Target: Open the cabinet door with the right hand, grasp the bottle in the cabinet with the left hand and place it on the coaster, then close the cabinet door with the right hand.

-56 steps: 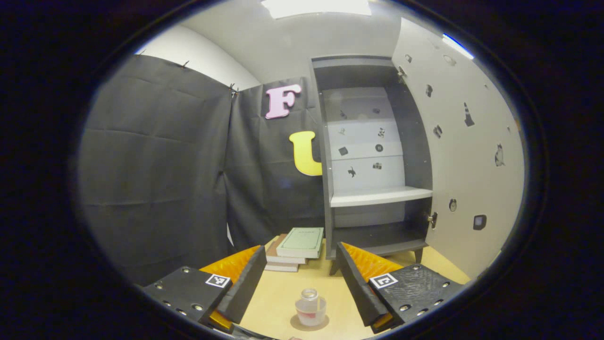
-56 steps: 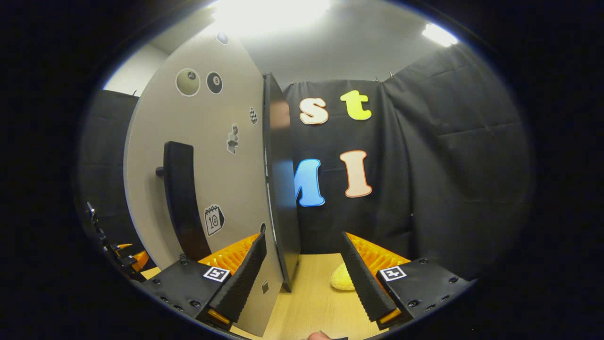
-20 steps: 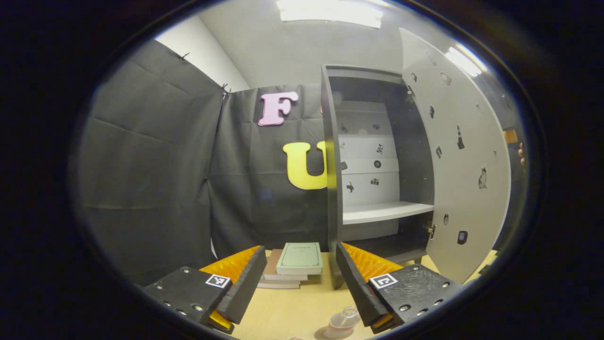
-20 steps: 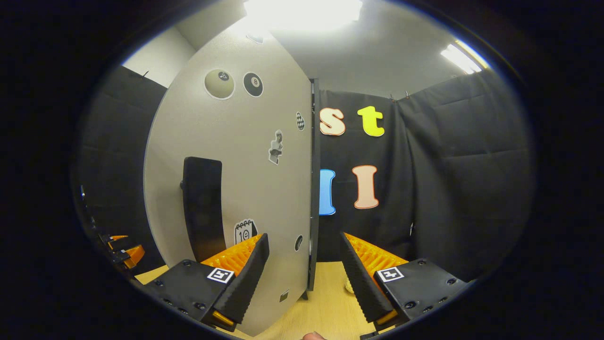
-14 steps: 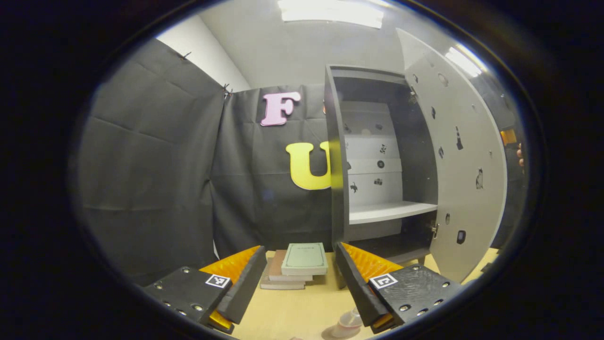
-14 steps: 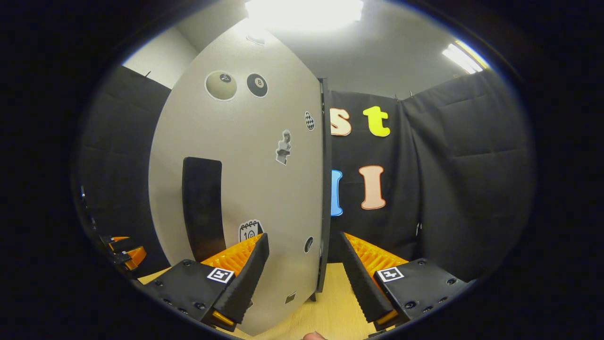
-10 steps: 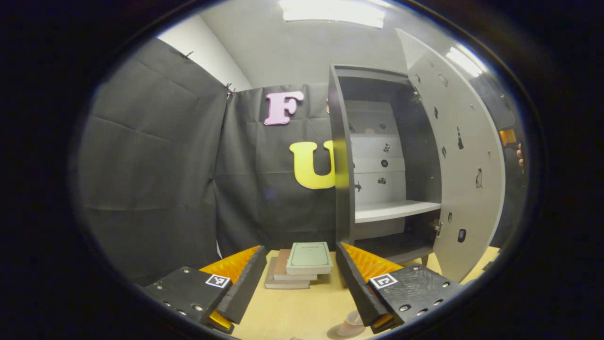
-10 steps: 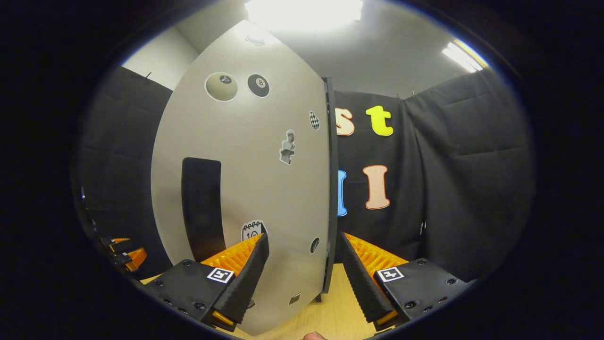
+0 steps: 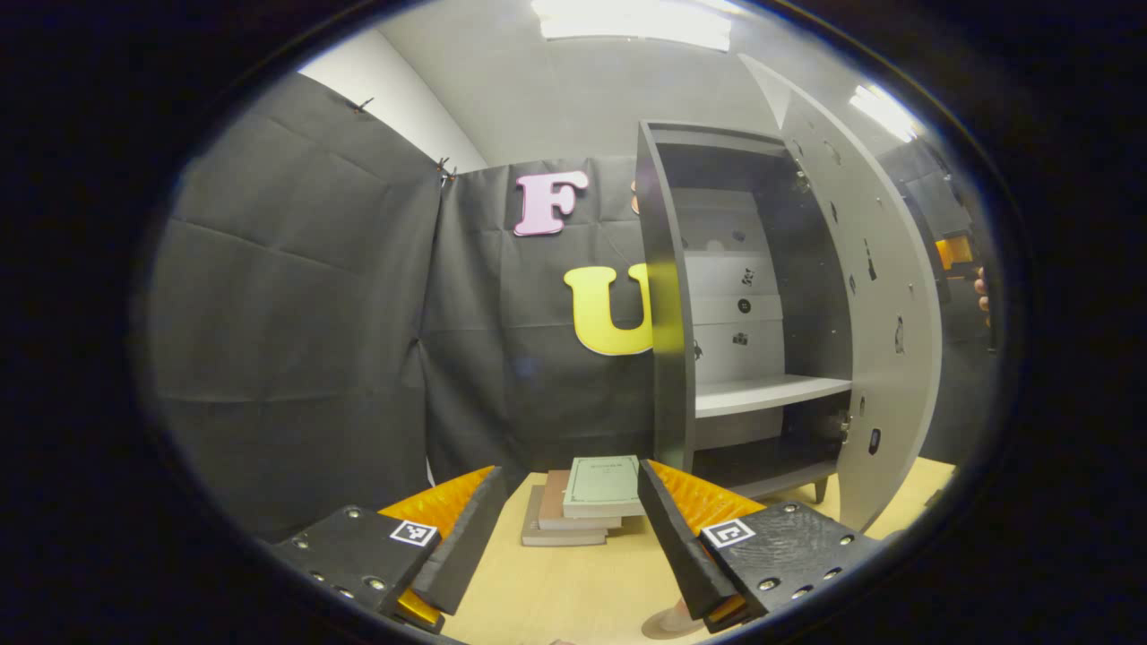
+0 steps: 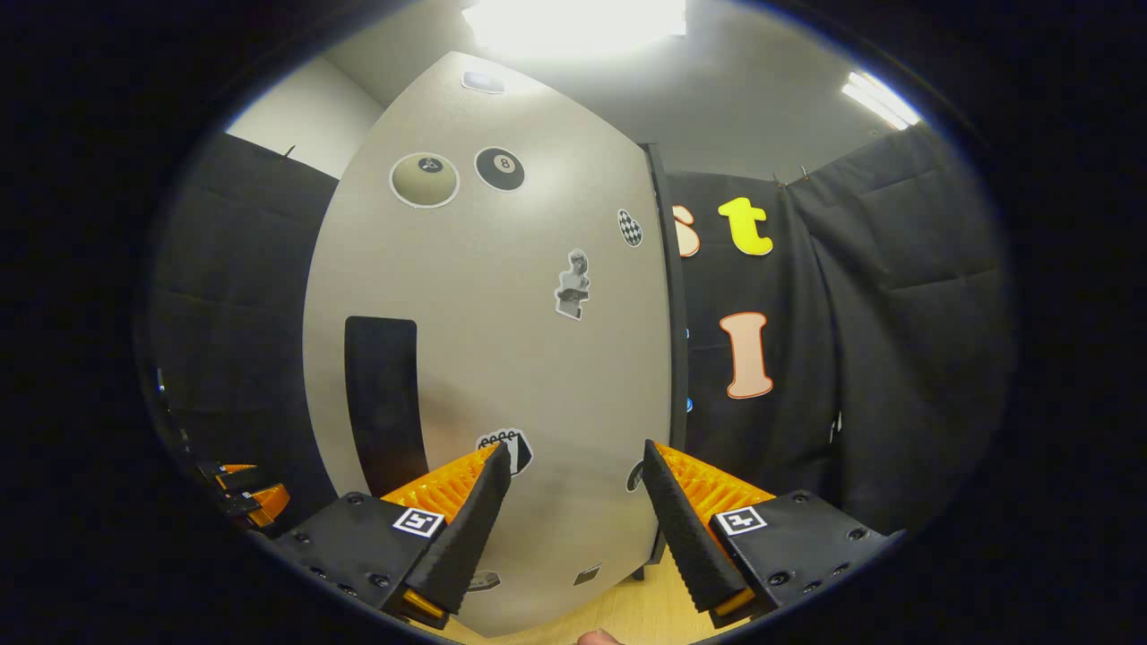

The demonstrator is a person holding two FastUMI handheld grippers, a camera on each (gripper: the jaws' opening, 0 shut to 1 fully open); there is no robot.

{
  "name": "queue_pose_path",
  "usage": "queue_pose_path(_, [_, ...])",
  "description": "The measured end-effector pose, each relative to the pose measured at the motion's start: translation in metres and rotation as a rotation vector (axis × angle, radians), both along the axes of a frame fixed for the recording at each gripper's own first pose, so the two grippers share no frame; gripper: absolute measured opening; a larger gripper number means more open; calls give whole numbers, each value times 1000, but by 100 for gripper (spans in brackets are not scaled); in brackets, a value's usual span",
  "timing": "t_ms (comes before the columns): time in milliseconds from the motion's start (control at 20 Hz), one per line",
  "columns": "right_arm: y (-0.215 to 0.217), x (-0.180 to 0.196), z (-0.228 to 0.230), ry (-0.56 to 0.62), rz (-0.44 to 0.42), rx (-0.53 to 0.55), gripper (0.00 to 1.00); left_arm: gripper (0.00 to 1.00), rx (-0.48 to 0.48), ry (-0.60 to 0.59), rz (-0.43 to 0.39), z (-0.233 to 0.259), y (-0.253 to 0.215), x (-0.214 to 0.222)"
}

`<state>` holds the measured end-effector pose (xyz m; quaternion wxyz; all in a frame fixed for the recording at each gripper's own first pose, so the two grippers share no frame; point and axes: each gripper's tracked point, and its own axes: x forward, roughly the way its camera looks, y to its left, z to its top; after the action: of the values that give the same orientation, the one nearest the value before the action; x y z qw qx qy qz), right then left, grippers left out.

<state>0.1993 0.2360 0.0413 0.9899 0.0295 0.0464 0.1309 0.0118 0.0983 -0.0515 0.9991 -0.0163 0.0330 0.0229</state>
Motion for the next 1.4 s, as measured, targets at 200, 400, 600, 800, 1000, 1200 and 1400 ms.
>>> queue_pose_path(200, [23, 11, 2, 1, 52, 19, 94, 89, 3, 3, 20, -1, 12, -4])
queue_pose_path(400, [48, 13, 2, 0, 117, 21, 95, 91, 10, 12, 37, -5, 21, -8])
queue_pose_path(600, [72, 27, -1, -4, 170, 2, 95, 91, 7, 20, 55, -12, 33, -12])
queue_pose_path(800, [105, 41, -9, -1, 196, -20, 94, 91, 4, 32, 76, -20, 45, -18])
queue_pose_path(1000, [119, 64, -14, 17, 205, 2, 94, 89, 3, 47, 94, -27, 57, -21])
queue_pose_path(1200, [128, 83, -19, 37, 194, 22, 94, 91, 4, 53, 105, -30, 63, -25])
queue_pose_path(1400, [142, 101, -22, 60, 171, 23, 90, 91, 2, 68, 114, -31, 69, -22])
